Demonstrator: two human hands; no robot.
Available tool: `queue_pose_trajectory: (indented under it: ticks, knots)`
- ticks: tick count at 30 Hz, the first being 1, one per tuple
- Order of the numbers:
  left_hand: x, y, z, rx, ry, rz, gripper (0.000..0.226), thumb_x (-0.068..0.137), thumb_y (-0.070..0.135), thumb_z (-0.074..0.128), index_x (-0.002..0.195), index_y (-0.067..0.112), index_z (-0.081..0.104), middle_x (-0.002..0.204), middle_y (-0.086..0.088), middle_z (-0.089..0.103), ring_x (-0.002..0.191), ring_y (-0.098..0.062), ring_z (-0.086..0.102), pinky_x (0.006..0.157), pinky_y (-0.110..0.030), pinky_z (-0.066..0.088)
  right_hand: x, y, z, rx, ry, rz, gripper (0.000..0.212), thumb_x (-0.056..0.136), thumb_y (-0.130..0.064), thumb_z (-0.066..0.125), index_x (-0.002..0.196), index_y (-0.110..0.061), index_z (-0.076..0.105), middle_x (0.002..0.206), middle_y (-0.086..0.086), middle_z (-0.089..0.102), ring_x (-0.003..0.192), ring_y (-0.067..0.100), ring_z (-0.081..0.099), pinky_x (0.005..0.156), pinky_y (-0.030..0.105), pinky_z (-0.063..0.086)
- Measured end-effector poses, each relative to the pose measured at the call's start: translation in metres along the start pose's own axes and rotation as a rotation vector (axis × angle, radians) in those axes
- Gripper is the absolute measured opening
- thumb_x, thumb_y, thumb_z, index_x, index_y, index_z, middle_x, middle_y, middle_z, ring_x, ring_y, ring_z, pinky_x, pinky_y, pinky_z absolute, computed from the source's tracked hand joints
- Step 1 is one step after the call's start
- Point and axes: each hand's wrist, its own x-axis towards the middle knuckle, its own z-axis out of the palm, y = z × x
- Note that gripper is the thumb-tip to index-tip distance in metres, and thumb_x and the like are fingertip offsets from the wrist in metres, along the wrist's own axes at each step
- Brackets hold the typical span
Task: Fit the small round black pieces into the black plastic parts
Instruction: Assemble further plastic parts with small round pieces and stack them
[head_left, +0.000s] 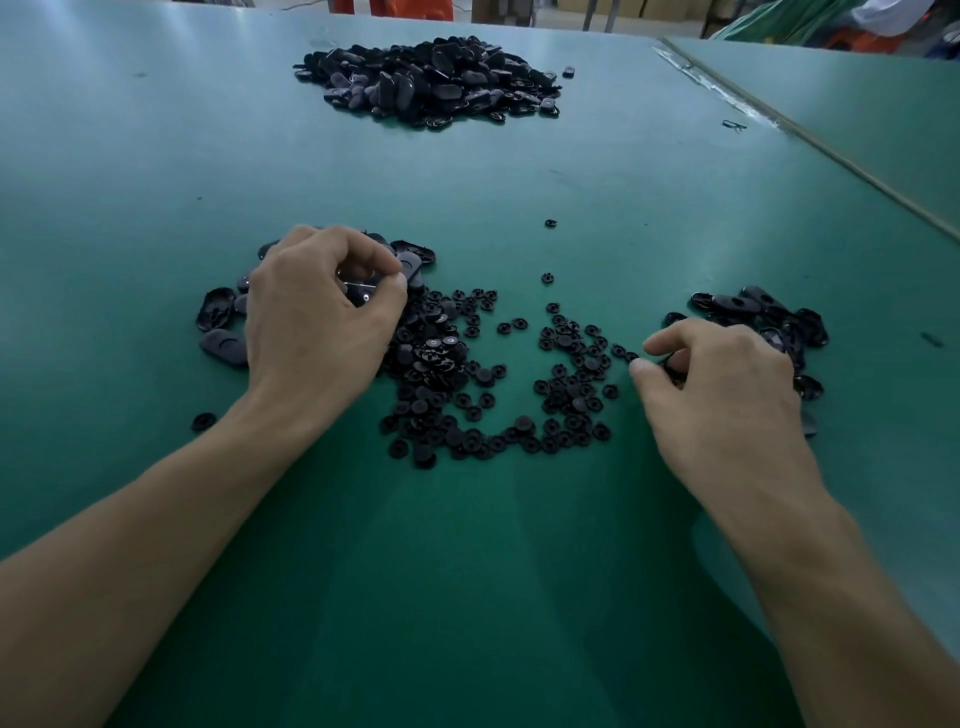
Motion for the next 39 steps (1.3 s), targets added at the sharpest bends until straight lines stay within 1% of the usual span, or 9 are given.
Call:
queue_pose_trajectory:
  ticks: [4, 8, 12, 19, 22, 25, 28, 32, 39]
  knots:
    - [0.0006, -0.0012, 0.0004, 0.009, -0.002, -0.001, 0.013, 0.083, 0.027, 0.073, 0.082, 0.038, 0.065, 0.082, 0.022, 0.056, 0.067, 0.009, 0.053, 0.073, -0.017, 0.043, -0.0013, 0.0014, -0.0005, -0.033, -0.011, -0.017, 0.024, 0.093, -0.035, 0.066, 0.113, -0.022, 0.066, 0.102, -0.002, 0.044, 0.090, 0.015, 0.042, 0.082, 0.029, 0.033]
    - [0.0012, -0.0016, 0.0001, 0.020, -0.009, -0.002, 0.014, 0.083, 0.027, 0.073, 0.081, 0.038, 0.064, 0.081, 0.021, 0.056, 0.069, 0.014, 0.053, 0.066, -0.007, 0.037, -0.0001, -0.0010, -0.0019, -0.045, -0.024, -0.016, 0.016, 0.095, -0.020, 0.063, 0.110, -0.021, 0.069, 0.106, 0.003, 0.059, 0.096, 0.020, 0.054, 0.082, 0.029, 0.039]
    - [0.0010, -0.0014, 0.0002, 0.018, -0.012, 0.003, 0.016, 0.082, 0.027, 0.074, 0.080, 0.039, 0.064, 0.080, 0.021, 0.056, 0.067, 0.013, 0.053, 0.062, -0.003, 0.038, 0.0010, -0.0027, -0.0035, -0.036, -0.049, 0.035, 0.028, 0.093, -0.009, 0.058, 0.115, -0.023, 0.067, 0.109, 0.006, 0.064, 0.092, 0.020, 0.055, 0.078, 0.026, 0.039]
    - [0.0015, -0.0024, 0.0007, 0.010, -0.015, 0.016, 0.017, 0.082, 0.025, 0.074, 0.079, 0.039, 0.063, 0.082, 0.021, 0.057, 0.068, 0.013, 0.054, 0.062, -0.002, 0.038, 0.0002, -0.0045, -0.0047, 0.018, -0.033, 0.031, 0.036, 0.091, -0.004, 0.056, 0.119, -0.024, 0.065, 0.110, 0.007, 0.063, 0.092, 0.022, 0.057, 0.084, 0.031, 0.045]
    - [0.0015, -0.0032, 0.0004, 0.010, -0.018, 0.026, 0.015, 0.083, 0.025, 0.074, 0.080, 0.037, 0.065, 0.081, 0.022, 0.057, 0.068, 0.013, 0.053, 0.062, -0.002, 0.038, 0.0006, -0.0040, -0.0046, 0.012, 0.000, -0.021, 0.030, 0.093, -0.011, 0.059, 0.120, -0.022, 0.066, 0.117, 0.009, 0.059, 0.099, 0.022, 0.054, 0.086, 0.026, 0.039]
    - [0.0015, -0.0039, 0.0004, 0.013, -0.019, 0.024, 0.014, 0.082, 0.026, 0.074, 0.080, 0.037, 0.065, 0.081, 0.021, 0.057, 0.066, 0.011, 0.053, 0.061, -0.002, 0.037, 0.0021, -0.0012, -0.0074, -0.112, 0.036, 0.007, 0.031, 0.096, -0.026, 0.059, 0.127, -0.022, 0.064, 0.130, 0.010, 0.051, 0.118, 0.031, 0.044, 0.096, 0.038, 0.037]
    - [0.0016, -0.0046, 0.0005, 0.015, -0.021, 0.023, 0.013, 0.082, 0.027, 0.074, 0.080, 0.037, 0.066, 0.081, 0.020, 0.058, 0.066, 0.009, 0.053, 0.062, -0.002, 0.037, 0.0040, 0.0005, -0.0086, -0.195, -0.043, 0.085, 0.034, 0.099, -0.024, 0.052, 0.132, -0.023, 0.061, 0.136, 0.012, 0.048, 0.122, 0.035, 0.041, 0.101, 0.043, 0.037]
    - [0.0016, -0.0048, 0.0006, 0.017, -0.021, 0.020, 0.012, 0.082, 0.028, 0.074, 0.081, 0.037, 0.066, 0.080, 0.019, 0.058, 0.064, 0.006, 0.053, 0.061, -0.005, 0.037, 0.0029, 0.0003, -0.0053, -0.122, -0.049, 0.020, 0.031, 0.098, -0.012, 0.052, 0.124, -0.021, 0.067, 0.127, 0.013, 0.054, 0.117, 0.034, 0.048, 0.098, 0.039, 0.041]
    - [0.0010, -0.0034, 0.0006, 0.007, -0.023, 0.003, 0.015, 0.082, 0.030, 0.074, 0.078, 0.040, 0.064, 0.080, 0.018, 0.059, 0.063, 0.006, 0.053, 0.061, -0.009, 0.038, 0.0045, 0.0015, -0.0043, 0.018, 0.013, 0.032, 0.028, 0.095, -0.007, 0.059, 0.115, -0.024, 0.070, 0.115, 0.009, 0.063, 0.107, 0.027, 0.058, 0.093, 0.038, 0.050]
